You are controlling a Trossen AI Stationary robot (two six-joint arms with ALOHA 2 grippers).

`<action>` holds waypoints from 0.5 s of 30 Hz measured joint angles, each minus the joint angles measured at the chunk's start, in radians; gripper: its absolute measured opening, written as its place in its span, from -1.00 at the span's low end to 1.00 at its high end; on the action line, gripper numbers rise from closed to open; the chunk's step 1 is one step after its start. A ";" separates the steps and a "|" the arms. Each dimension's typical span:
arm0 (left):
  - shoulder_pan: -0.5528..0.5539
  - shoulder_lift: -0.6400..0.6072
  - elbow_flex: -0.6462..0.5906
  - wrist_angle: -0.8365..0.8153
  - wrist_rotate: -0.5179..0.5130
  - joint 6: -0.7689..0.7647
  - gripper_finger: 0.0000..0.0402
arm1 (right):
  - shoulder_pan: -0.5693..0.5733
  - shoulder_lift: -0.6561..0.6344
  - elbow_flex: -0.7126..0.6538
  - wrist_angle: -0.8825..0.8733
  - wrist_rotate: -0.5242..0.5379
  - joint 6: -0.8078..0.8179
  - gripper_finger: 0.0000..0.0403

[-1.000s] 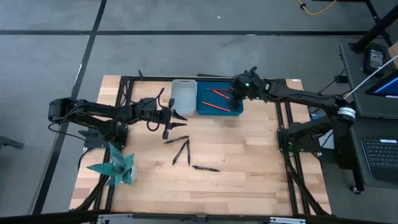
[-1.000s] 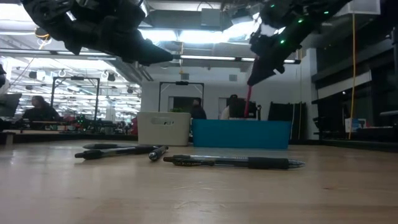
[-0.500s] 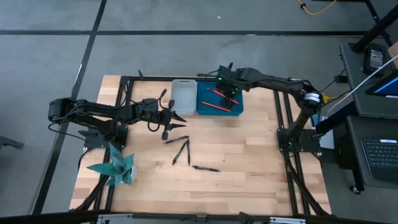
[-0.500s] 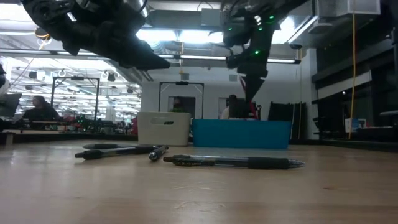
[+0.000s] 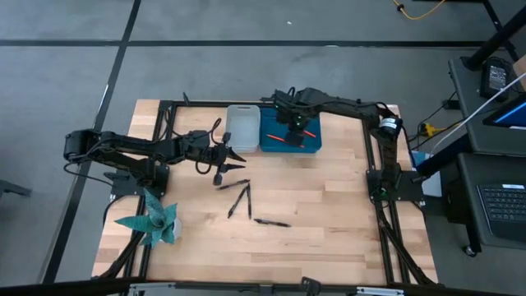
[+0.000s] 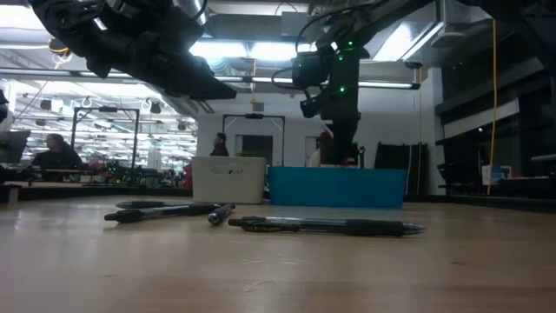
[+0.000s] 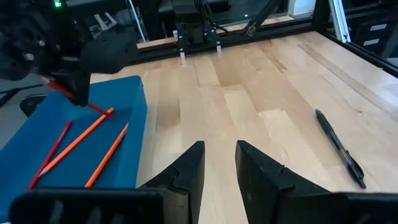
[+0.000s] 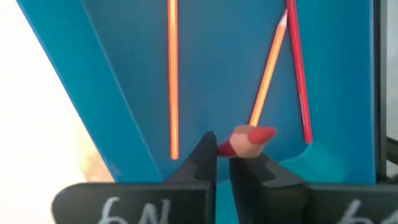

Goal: Sort pens & pencils
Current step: Put the red pencil into the blue bin

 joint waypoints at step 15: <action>0.000 0.000 0.000 -0.015 0.000 0.000 -0.58 | 0.002 0.008 0.000 0.077 -0.098 0.041 -0.51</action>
